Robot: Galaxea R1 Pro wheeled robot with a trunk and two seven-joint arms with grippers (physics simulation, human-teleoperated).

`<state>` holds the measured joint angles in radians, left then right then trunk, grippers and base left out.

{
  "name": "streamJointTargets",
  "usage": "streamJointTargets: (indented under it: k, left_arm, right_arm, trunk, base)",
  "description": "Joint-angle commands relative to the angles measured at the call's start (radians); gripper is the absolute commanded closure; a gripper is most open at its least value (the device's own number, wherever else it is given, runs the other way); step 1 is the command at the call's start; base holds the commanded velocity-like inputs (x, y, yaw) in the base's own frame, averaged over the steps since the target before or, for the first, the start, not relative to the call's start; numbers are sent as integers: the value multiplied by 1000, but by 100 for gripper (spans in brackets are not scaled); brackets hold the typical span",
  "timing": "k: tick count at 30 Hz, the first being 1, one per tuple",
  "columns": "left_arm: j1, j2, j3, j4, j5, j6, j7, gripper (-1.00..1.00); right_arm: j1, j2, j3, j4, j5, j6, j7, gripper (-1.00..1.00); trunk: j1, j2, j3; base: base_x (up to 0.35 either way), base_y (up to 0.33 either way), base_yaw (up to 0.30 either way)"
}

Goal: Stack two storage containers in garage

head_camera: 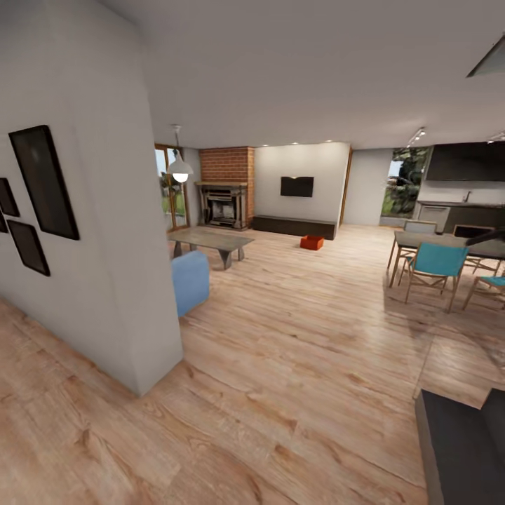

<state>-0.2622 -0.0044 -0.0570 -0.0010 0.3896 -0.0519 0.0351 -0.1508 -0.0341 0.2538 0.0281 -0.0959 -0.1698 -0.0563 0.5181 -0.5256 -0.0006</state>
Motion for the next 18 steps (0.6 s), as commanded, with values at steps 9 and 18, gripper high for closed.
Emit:
streamJointTargets:
  k: [9,18]
  left_arm:
    - [0,0,-6,1,6,-3,3,-100]
    - [0,0,-6,0,6,-2,3,-100]
  right_arm:
    - [-1,0,10,3,-10,-5,0,-100]
    - [-1,-1,11,3,-9,-6,0,-100]
  trunk:
    - [1,0,0]
    - [1,0,0]
  base:
    - [324,0,-249]
    - [324,0,-215]
